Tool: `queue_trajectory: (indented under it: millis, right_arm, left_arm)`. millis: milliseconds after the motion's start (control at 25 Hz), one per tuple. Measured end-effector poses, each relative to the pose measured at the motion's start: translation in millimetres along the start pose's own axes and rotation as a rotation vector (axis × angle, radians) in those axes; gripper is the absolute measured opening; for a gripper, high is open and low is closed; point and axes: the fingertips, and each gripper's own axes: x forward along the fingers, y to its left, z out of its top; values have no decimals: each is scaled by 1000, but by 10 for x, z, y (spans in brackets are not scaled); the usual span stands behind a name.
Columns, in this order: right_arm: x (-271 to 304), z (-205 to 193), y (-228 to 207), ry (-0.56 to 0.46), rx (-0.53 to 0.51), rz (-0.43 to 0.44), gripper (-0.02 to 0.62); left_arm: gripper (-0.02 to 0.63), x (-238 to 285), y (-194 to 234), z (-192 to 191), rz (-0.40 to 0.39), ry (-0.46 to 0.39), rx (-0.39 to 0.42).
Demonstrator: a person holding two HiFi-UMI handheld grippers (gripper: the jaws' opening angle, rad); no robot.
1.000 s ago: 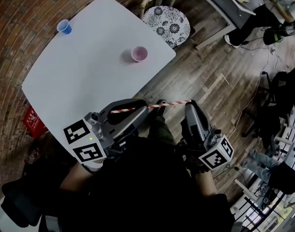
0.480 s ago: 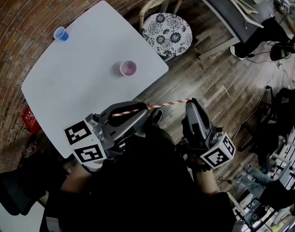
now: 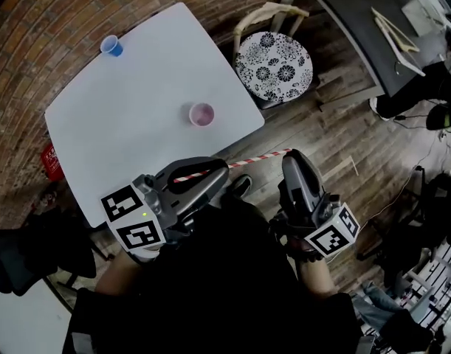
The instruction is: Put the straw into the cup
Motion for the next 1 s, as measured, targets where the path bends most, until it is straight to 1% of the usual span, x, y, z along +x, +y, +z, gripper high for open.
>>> queue_trajectory:
  millis: [280,440,640,800,880,1000]
  right_arm:
    - [174,-5,-88,89,55,106,66]
    - [218,-66,-110,132,70,133,66]
    - [298,-226,-194,164,93,113,65]
    - [404,-360,-232,178,95,70,64]
    - [444,-408,-226,181,88,44,65]
    - [512,-438,-228,185,79,17,64]
  left_arm:
    - [38,-88,94,119,183,-73,48]
    - [38,-194,163,132,268,-98,59]
    - [38,-389,355,153,357,-73,106]
    - [38,-571,612,218,396,-34,144]
    - [38,-641,763,232,402,-20,134]
    - [38,-680,971,287,399,-20,109]
